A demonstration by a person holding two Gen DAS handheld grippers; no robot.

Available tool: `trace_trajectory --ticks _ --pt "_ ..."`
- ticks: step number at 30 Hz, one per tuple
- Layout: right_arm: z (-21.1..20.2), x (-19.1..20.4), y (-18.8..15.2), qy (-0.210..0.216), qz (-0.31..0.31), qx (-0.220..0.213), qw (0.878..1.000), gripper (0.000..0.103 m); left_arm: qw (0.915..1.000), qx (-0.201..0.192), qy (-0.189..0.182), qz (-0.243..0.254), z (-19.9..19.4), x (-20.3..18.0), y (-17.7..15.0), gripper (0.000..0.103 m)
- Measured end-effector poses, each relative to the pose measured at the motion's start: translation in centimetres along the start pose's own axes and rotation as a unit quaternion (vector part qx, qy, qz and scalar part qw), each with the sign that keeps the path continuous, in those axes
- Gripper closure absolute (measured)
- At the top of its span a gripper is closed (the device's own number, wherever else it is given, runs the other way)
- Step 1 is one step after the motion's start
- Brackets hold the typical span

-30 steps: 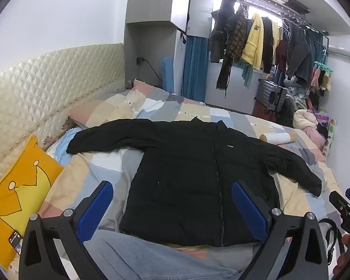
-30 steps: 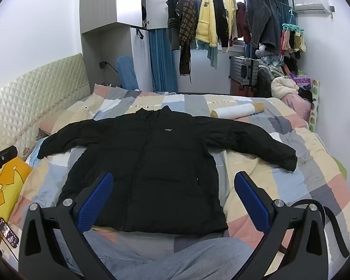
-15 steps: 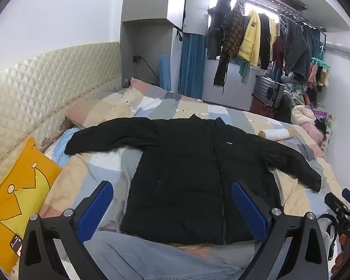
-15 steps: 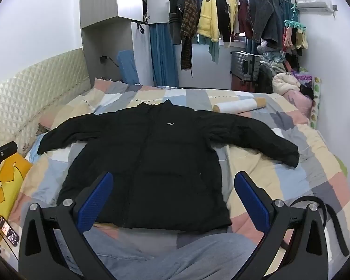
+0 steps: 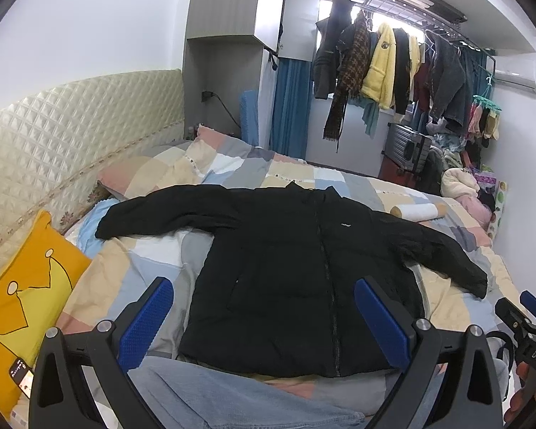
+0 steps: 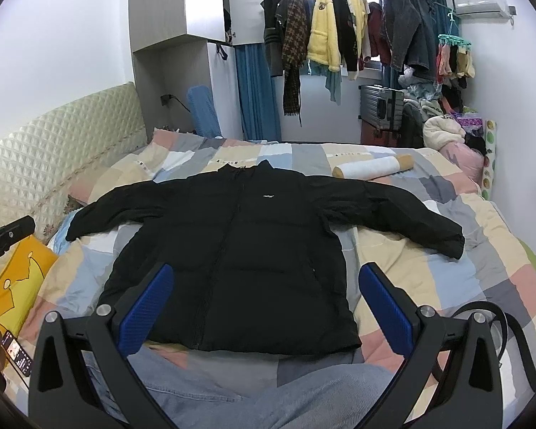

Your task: Fold large clothes

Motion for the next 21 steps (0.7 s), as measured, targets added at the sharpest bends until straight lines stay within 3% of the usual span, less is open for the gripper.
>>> trace_trajectory --ticks 2,4,21 --pt "0.0 -0.1 -0.2 0.000 0.000 -0.003 1.000 0.000 1.0000 0.000 0.001 0.001 0.0 -0.4 -0.6 0.001" --pt "0.0 -0.2 0.0 0.001 0.000 -0.005 1.000 0.000 1.0000 0.006 0.000 -0.001 1.2 1.5 1.4 0.001" --pt "2.4 -0.7 -3.3 0.000 0.003 -0.002 1.000 0.000 0.9998 0.009 -0.005 0.016 3.8 0.0 -2.5 0.001"
Point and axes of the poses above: each gripper's, at about its wrist camera, not at the fingertips, and z roughly the way its jaws point, x to its left, y to its top, the point moved 10 cm from there along z, roughly the way its jaws point, and after that the axes turned 4 degrees about -x, right-handed, at the moved point
